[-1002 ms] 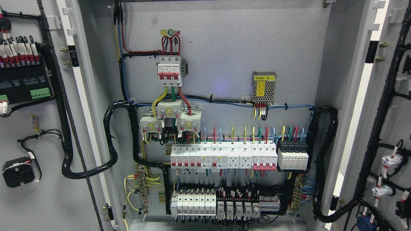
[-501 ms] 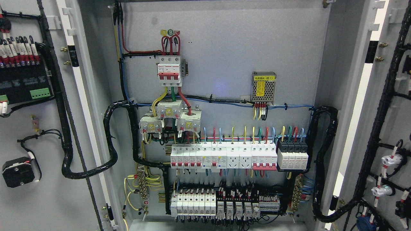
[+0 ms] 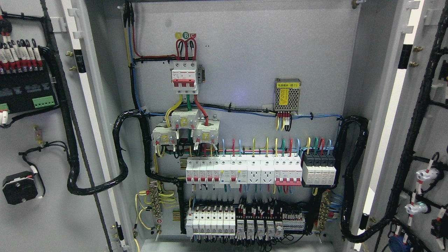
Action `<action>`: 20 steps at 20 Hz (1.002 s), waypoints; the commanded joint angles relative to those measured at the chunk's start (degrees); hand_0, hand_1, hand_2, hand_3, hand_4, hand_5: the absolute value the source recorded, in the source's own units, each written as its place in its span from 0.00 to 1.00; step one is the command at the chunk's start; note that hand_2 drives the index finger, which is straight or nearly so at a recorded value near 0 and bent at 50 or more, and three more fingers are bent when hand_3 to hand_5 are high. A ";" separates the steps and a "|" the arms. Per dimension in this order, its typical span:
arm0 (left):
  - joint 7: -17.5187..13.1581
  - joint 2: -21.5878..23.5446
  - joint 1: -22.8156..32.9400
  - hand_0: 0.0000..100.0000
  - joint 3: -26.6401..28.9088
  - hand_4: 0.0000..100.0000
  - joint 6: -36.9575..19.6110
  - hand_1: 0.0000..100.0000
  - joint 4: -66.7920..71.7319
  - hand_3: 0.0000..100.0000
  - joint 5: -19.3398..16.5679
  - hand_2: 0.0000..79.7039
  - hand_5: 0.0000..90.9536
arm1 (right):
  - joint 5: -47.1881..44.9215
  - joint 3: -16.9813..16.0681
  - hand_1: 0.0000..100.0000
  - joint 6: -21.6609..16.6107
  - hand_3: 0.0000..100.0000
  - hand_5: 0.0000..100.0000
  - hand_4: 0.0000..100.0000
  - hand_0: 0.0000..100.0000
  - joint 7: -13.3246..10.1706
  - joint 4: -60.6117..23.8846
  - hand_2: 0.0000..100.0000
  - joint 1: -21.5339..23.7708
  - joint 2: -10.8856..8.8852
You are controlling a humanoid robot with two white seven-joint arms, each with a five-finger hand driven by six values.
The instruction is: Open door with both hands
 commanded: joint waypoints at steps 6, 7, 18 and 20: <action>-0.68 -2.13 0.00 0.00 0.07 0.00 -0.42 0.00 1.08 0.00 -0.02 0.00 0.00 | -0.19 -2.53 0.00 -0.16 0.00 0.00 0.00 0.38 0.40 -0.86 0.00 0.34 1.48; -0.68 -2.22 0.00 0.00 0.07 0.00 -0.42 0.00 1.08 0.00 -0.02 0.00 0.00 | -0.19 -2.53 0.00 -0.16 0.00 0.00 0.00 0.38 0.48 -0.86 0.00 0.34 1.48; -0.68 -2.22 0.00 0.00 0.07 0.00 -0.42 0.00 1.08 0.00 0.07 0.00 0.00 | -0.10 -2.53 0.00 -0.16 0.00 0.00 0.00 0.38 0.48 -0.86 0.00 0.34 1.39; -0.68 -2.22 0.00 0.00 0.07 0.00 -0.42 0.00 1.08 0.00 0.07 0.00 0.00 | -0.10 -2.44 0.00 -0.07 0.00 0.00 0.00 0.38 0.48 -0.86 0.00 0.25 1.39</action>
